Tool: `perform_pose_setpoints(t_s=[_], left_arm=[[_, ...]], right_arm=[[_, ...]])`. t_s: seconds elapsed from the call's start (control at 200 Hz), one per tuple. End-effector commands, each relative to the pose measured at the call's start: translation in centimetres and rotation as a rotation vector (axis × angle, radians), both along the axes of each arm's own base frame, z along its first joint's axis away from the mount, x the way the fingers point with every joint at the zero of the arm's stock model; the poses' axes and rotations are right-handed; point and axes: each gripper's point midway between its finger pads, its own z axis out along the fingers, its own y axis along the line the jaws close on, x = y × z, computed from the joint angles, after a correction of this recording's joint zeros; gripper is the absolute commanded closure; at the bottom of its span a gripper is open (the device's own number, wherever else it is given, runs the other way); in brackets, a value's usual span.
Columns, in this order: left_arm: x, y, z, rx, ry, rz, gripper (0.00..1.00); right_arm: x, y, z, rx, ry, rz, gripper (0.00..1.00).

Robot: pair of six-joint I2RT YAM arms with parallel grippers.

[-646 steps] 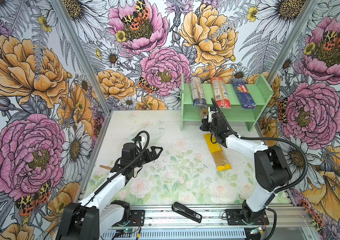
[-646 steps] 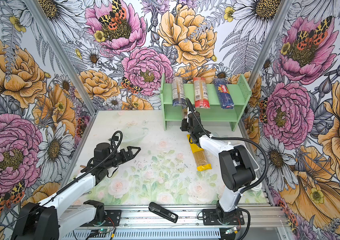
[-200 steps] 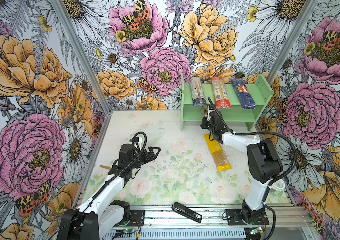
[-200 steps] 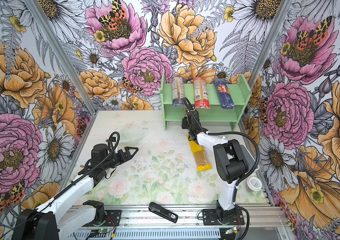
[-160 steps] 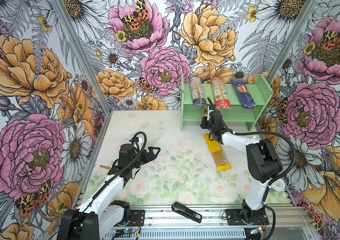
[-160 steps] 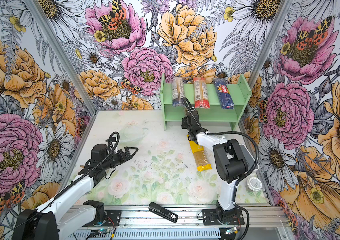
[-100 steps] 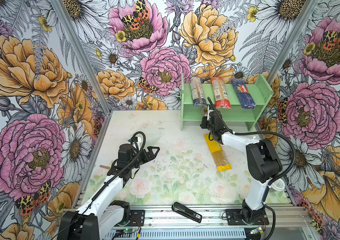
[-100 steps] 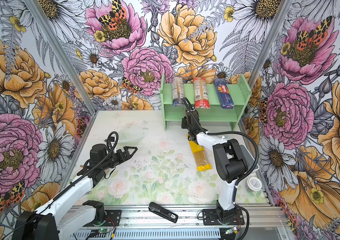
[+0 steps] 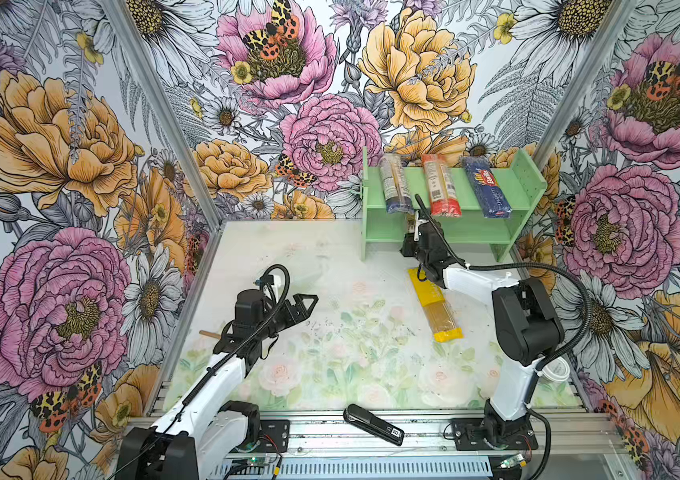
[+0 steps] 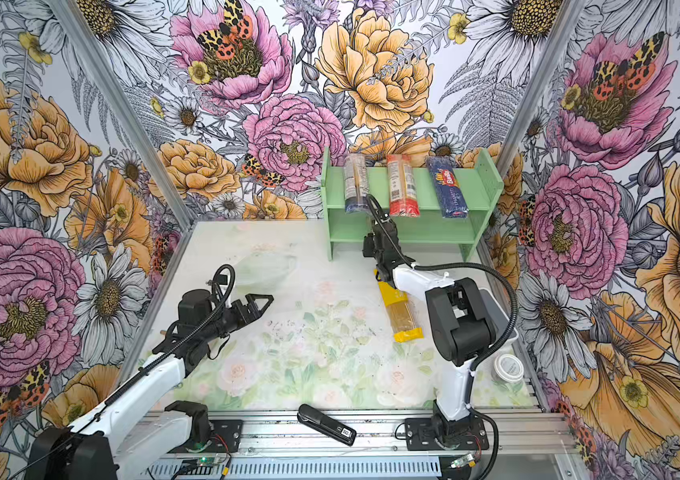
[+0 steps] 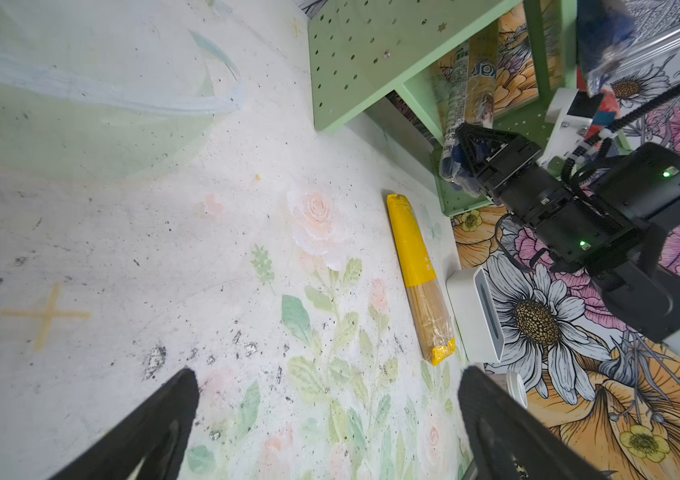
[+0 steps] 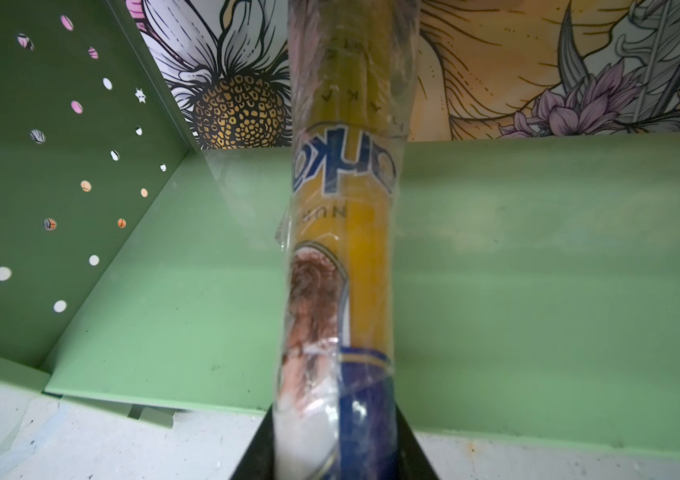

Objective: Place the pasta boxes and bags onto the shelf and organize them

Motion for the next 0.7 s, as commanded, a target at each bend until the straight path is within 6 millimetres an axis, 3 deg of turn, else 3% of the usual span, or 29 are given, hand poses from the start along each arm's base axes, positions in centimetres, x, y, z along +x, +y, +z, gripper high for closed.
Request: perform_pose_setpoints(t_s=[0.0,0.2,0.696], left_arm=[[-0.3,-0.1,0.2,-0.004,-0.014,-0.019,0.01],[-0.4,0.0,0.2,-0.006,-0.015,-0.018,0.01],[-0.3,0.1,0.2,-0.006,-0.017,-0.013,0.01]], right_arm=[[1.9,-0.9,3.9,0.036,-0.145,-0.056,0.80],[1.8,-1.1,3.3,0.029,-0.131,-0.061,0.71],[1.8,-1.2,2.7,0.026,-0.117,-0.065,0.62]])
